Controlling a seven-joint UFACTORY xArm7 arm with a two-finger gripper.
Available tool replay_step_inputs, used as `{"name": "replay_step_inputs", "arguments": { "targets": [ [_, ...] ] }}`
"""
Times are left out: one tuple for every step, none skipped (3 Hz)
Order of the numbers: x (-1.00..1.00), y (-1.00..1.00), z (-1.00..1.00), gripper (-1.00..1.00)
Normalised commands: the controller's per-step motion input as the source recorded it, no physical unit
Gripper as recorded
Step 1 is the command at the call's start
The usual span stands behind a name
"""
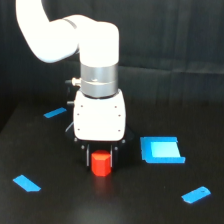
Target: Pick up the red object from the table
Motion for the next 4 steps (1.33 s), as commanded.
{"name": "replay_step_inputs", "arguments": {
  "targets": [
    [0.12,0.03,-0.10,-1.00],
    [-0.30,-0.10,1.00,-0.97],
    [-0.35,-0.03,0.95,-1.00],
    [-0.11,-0.04,1.00,-0.97]
  ]
}}
